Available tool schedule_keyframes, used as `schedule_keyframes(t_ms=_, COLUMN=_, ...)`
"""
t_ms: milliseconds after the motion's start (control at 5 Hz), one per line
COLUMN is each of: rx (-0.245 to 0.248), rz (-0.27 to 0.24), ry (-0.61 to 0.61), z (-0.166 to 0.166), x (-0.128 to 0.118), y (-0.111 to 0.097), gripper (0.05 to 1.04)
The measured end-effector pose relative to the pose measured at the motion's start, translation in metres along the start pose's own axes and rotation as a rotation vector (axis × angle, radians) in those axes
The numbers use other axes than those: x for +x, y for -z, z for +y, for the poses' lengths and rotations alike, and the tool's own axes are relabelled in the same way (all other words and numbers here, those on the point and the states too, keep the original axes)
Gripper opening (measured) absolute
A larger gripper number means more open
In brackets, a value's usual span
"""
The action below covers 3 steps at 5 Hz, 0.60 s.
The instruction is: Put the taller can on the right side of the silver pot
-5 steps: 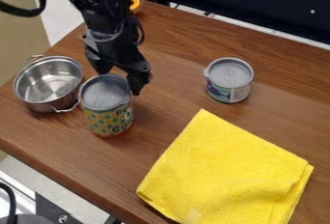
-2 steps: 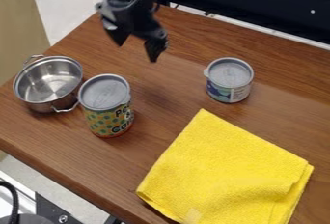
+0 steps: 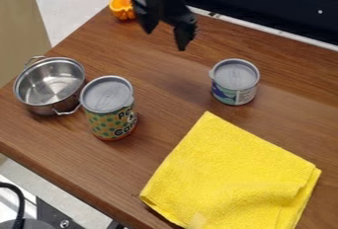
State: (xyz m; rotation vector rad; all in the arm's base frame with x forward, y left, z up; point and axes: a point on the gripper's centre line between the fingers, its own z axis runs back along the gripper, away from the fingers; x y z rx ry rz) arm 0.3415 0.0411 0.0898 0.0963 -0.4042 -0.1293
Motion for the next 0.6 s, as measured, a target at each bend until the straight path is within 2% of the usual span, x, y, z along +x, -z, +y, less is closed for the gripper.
schedule_keyframes(t_ms=200, rx=-0.033, rz=0.033, ry=0.013, z=-0.026, x=0.002, y=-0.003, gripper=0.998)
schedule_keyframes(t_ms=400, rx=-0.027, rz=0.039, ry=0.004, z=-0.065, x=0.007, y=-0.008, gripper=0.998)
schedule_keyframes(t_ms=600, rx=-0.012, rz=0.002, ry=0.003, z=-0.094, x=0.019, y=-0.017, gripper=0.998)
